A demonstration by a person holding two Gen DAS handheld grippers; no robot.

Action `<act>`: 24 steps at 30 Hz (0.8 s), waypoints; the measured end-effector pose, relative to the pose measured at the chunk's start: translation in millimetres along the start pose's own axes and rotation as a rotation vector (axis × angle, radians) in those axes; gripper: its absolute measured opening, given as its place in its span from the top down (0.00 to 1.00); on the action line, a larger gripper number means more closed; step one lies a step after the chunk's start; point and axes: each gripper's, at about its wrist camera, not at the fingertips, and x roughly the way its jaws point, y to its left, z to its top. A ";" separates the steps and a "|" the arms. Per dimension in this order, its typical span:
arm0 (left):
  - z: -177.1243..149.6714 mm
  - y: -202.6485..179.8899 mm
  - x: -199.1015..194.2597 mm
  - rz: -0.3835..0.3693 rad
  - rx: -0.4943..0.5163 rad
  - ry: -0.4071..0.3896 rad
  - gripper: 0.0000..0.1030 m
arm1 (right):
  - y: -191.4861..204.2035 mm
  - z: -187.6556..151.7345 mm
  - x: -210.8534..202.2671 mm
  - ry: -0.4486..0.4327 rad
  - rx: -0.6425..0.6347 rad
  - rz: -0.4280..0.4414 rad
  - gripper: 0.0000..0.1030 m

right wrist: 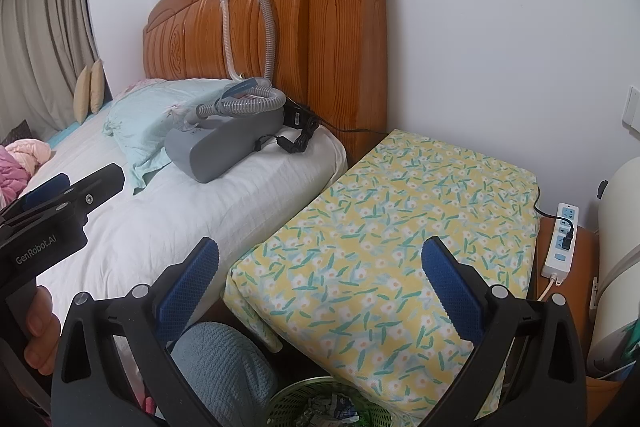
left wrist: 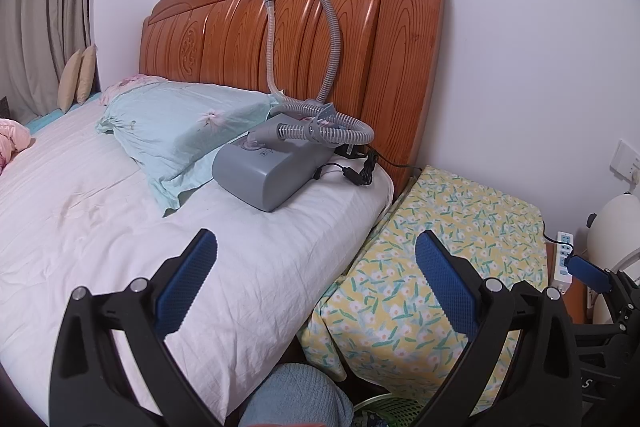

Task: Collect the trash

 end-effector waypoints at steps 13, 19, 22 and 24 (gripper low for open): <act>-1.8 0.1 -1.4 0.007 -0.001 -0.004 0.08 | 0.1 -0.1 -0.1 0.003 0.001 0.000 0.02; -5.1 -2.3 -3.3 0.016 -0.002 -0.007 0.08 | 0.7 -1.1 -0.3 0.004 0.000 0.000 0.02; -4.3 -2.4 -3.3 0.015 -0.002 -0.006 0.08 | 0.4 0.4 0.2 0.004 0.001 -0.002 0.02; -5.1 -2.6 -4.2 0.015 -0.004 -0.004 0.08 | 0.6 -0.8 -0.1 0.005 0.003 -0.001 0.02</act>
